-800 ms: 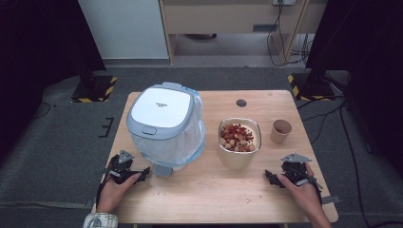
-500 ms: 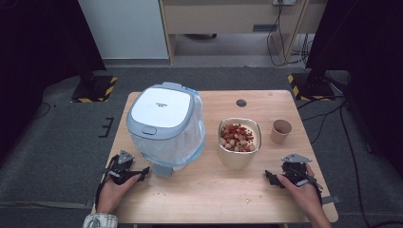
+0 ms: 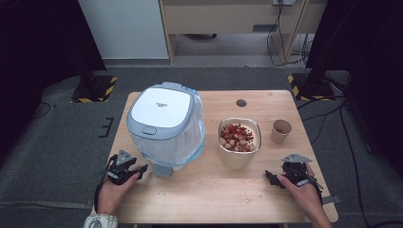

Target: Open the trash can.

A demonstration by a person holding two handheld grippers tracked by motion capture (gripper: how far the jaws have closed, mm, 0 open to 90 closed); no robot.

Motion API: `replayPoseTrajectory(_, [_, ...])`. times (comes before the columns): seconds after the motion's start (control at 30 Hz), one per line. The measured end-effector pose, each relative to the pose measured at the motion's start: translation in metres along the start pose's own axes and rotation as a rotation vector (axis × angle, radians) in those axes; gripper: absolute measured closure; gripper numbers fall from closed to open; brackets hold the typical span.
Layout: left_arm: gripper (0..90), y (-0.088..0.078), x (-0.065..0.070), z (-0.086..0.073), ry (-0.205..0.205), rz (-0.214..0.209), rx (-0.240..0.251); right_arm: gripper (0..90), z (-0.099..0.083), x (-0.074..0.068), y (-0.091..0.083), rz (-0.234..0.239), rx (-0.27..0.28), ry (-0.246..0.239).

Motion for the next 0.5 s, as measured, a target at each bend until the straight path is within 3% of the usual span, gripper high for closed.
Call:
replayPoseTrajectory(0.27, [61.6, -0.009, 0.011, 0.009, 0.030, -0.039, 0.036, 0.5, 0.000, 0.000, 0.000, 0.001, 0.000, 0.000])
replayPoseTrajectory(0.47, [70.8, -0.013, 0.015, 0.012, 0.021, -0.074, 0.062, 0.5, 0.000, 0.000, 0.000, 0.001, 0.000, 0.000])
replayPoseTrajectory(0.5, [72.1, -0.013, 0.017, 0.014, 0.017, -0.095, 0.070, 0.5, 0.000, 0.000, 0.000, 0.001, 0.000, 0.000])
Point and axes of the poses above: each handheld gripper's, and its own axes: y roughly forward along the jaws, z roughly out of its top, x roughly to its right, the point moved 5 cm from there along y, roughly forward along the jaws, and after that the axes turned 6 degrees about -z, right-handed, at the moved point
